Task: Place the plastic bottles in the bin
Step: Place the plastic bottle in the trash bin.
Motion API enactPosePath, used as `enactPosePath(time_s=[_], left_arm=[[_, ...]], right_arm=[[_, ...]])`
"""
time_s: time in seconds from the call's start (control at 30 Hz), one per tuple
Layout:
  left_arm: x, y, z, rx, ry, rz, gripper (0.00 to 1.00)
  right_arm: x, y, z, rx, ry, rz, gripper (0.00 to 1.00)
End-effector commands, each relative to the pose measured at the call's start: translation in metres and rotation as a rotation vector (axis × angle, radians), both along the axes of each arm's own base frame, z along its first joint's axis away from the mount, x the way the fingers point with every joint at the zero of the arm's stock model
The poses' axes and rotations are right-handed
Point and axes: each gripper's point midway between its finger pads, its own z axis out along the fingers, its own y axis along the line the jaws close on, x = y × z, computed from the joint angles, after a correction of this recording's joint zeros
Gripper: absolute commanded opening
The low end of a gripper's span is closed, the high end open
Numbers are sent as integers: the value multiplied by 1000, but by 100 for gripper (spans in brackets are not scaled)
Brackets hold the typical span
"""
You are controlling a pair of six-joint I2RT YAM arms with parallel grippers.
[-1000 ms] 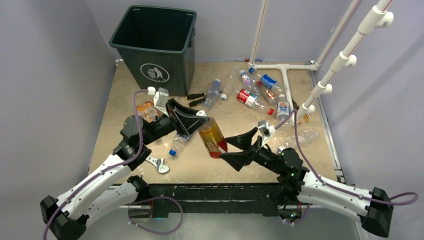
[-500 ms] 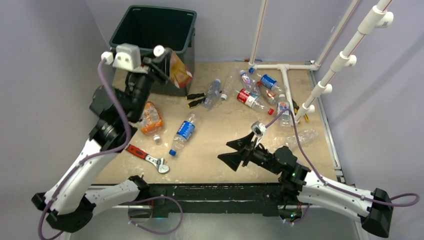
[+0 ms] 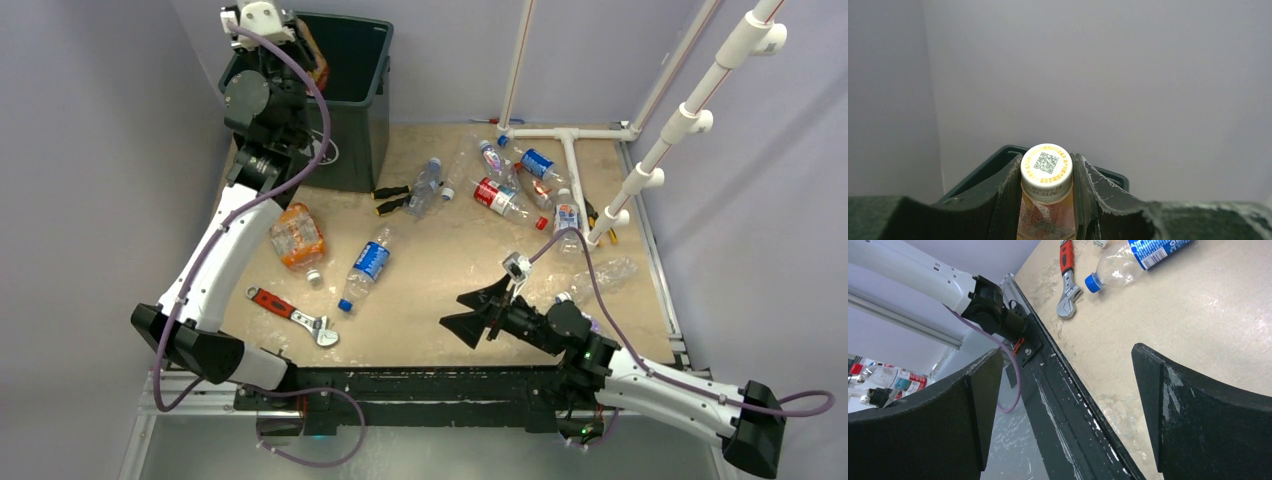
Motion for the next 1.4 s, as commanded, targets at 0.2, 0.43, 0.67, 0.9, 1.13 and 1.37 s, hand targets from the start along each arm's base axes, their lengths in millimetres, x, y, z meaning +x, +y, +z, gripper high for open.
enactPosePath(time_s=[0.2, 0.43, 0.67, 0.9, 1.13, 1.37], left_arm=[[9, 16, 44, -87, -207, -56, 0], [43, 32, 31, -107, -230, -131, 0], [78, 45, -14, -112, -120, -114, 0], [118, 50, -64, -205, -37, -123, 0], [148, 36, -102, -195, 30, -173, 0], [160, 37, -158, -227, 157, -148, 0]], right_arm=[[0, -8, -10, 20, 50, -31, 99], [-1, -8, -35, -12, 122, -37, 99], [2, -9, -47, -32, 134, -54, 99], [4, -4, -41, -64, 56, -35, 99], [-1, -8, -47, -89, 70, -22, 99], [-6, -13, -40, -84, 31, -6, 99]])
